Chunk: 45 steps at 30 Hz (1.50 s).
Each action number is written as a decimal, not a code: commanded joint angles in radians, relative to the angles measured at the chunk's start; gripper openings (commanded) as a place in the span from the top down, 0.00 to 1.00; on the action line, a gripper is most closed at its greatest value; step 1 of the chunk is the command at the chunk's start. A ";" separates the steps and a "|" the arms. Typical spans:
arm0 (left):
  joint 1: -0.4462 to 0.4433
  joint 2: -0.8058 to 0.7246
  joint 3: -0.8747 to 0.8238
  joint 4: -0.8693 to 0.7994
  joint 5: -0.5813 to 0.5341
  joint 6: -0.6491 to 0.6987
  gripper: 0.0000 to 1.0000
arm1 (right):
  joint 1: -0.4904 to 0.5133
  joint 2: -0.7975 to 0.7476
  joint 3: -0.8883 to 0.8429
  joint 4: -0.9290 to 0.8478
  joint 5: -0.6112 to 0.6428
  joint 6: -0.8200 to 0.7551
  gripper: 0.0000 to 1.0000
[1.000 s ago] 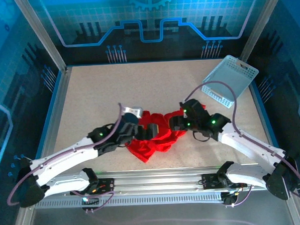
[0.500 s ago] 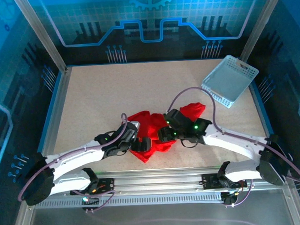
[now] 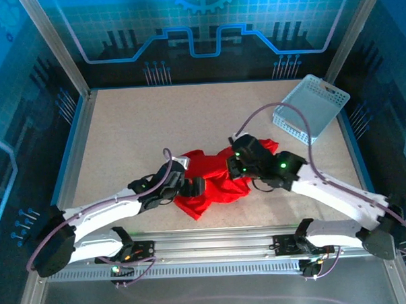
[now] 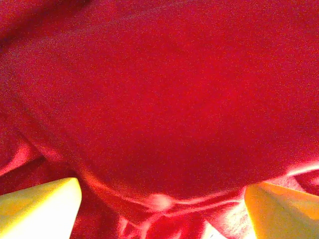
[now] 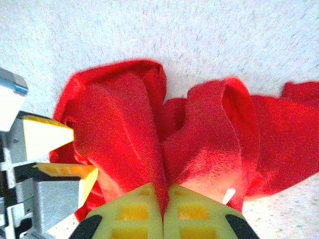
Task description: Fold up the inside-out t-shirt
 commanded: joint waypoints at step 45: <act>0.185 -0.111 0.205 0.098 0.358 0.037 1.00 | -0.220 -0.046 0.096 -0.093 0.010 -0.065 1.00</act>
